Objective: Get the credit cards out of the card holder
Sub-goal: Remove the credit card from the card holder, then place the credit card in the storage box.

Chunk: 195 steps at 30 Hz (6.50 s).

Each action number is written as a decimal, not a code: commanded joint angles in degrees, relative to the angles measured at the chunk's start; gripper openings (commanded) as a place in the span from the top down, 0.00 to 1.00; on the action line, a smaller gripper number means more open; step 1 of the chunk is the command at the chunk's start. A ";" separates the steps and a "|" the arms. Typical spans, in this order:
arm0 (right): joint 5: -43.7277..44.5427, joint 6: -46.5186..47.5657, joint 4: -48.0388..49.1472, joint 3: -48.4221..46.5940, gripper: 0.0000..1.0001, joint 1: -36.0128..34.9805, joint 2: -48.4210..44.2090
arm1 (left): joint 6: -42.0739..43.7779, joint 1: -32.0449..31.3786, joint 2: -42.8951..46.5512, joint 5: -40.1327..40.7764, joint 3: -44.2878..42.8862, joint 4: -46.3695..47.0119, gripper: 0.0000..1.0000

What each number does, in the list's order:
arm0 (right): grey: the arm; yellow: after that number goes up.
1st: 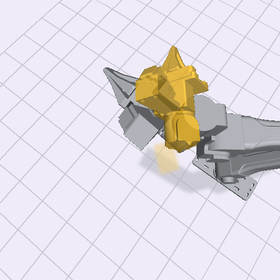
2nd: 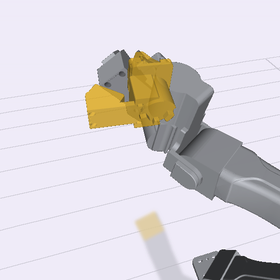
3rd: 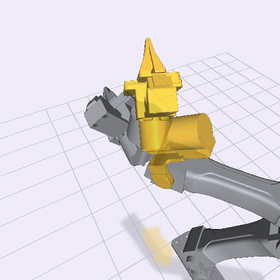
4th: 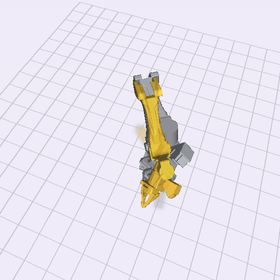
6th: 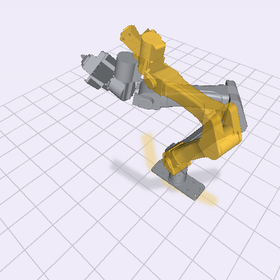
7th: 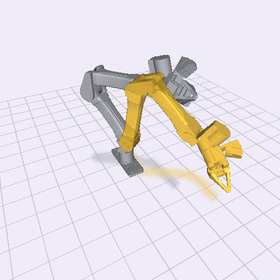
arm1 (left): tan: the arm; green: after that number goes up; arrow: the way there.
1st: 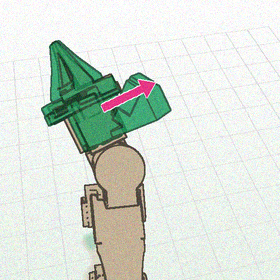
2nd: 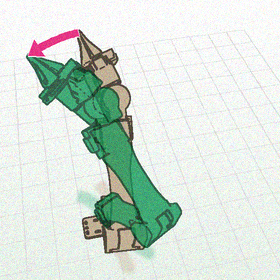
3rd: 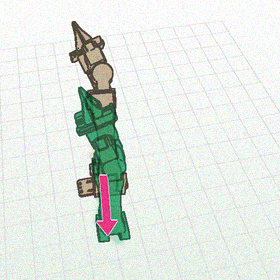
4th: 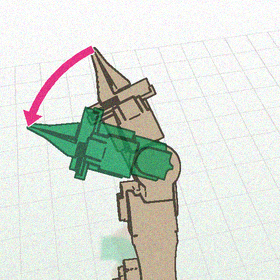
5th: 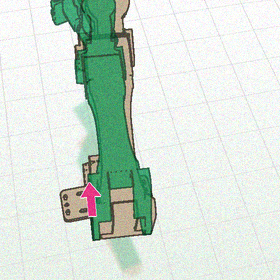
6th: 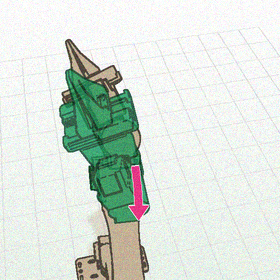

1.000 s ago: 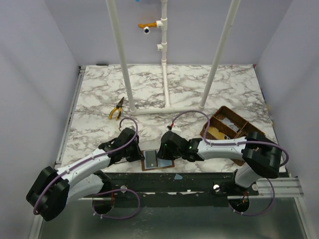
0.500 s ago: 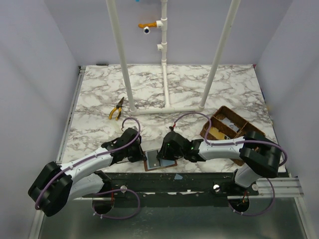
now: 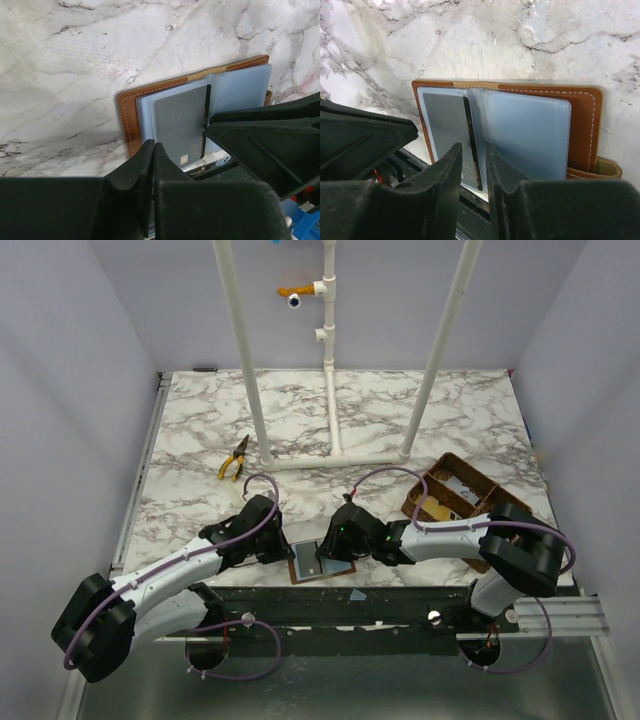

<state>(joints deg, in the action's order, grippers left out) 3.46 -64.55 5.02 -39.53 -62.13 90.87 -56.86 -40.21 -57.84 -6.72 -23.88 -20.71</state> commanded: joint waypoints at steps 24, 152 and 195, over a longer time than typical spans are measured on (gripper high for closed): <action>-2.54 -1.18 3.80 3.48 0.72 1.38 0.16 | 0.81 -2.47 -9.95 -3.61 -1.42 6.12 0.99; -2.49 -3.31 3.07 17.81 0.99 10.70 -27.76 | 3.25 0.68 -7.43 -18.42 -7.65 12.12 0.49; -11.74 -7.61 9.32 11.66 0.99 12.03 -31.06 | -28.80 8.48 -7.81 -37.80 10.26 70.15 0.76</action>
<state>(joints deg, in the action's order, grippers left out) -6.37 -72.42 14.44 -26.92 -49.87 59.16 -83.99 -31.51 -66.22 -42.30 -13.08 43.22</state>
